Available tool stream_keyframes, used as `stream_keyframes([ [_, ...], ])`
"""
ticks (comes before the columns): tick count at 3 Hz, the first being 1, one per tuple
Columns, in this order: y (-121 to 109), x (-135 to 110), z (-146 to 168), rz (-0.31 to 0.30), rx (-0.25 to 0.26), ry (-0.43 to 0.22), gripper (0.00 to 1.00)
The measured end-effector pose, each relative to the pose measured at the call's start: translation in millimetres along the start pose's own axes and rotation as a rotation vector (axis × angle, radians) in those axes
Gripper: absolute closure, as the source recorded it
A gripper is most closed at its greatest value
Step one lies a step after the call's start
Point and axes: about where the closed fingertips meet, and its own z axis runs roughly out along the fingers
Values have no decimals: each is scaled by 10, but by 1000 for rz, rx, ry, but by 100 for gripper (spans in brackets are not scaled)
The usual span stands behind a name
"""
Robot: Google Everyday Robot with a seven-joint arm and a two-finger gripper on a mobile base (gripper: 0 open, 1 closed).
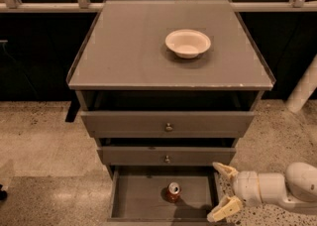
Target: Pick coke can from bottom drawer and place on counter
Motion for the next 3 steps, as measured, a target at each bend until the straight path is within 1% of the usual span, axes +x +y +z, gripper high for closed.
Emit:
stream_keyframes([
  [1,-27,639,113,96,26,5,0],
  [2,-110,1143,234,179,43,-4,0],
  [3,-86,1212,296,194,34,-11,0],
])
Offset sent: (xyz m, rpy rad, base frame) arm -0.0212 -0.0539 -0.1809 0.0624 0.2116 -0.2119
